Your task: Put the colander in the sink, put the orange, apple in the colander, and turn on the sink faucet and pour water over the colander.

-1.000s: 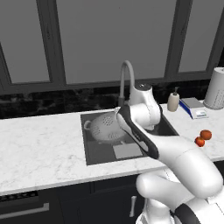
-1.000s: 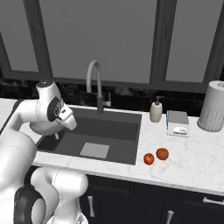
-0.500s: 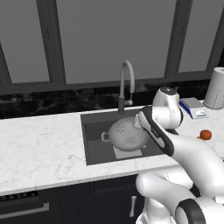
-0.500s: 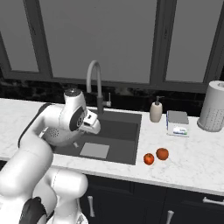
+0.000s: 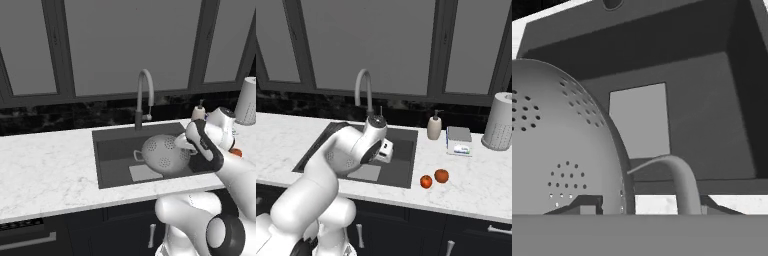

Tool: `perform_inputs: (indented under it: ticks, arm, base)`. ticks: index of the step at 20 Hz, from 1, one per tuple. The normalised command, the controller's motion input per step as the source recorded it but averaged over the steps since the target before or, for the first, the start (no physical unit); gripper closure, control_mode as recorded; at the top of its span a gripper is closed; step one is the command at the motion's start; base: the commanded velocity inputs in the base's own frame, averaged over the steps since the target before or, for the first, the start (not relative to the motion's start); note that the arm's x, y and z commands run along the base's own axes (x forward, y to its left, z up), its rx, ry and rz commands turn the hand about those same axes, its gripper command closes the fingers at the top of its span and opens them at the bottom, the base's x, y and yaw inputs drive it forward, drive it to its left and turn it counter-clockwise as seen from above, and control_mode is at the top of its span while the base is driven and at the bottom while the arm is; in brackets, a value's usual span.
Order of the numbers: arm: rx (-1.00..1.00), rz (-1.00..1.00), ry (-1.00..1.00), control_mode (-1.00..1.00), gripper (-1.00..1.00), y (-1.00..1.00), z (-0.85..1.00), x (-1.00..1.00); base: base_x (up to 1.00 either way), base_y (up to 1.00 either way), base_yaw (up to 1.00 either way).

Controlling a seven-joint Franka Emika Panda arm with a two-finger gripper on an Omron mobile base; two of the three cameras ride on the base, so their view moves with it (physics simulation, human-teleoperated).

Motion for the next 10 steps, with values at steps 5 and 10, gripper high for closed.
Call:
perform_inputs:
  ticks: [5, 10]
  arm:
    - [0.24, 0.0, 0.06, -1.0, 1.0, -0.32, -0.13, 0.45]
    - [0.04, 0.0, 0.11, -1.0, 1.0, -0.01, -0.14, 0.37]
  base:
    - [0.0, 0.0, 0.0]
    - [0.0, 0.0, 0.0]
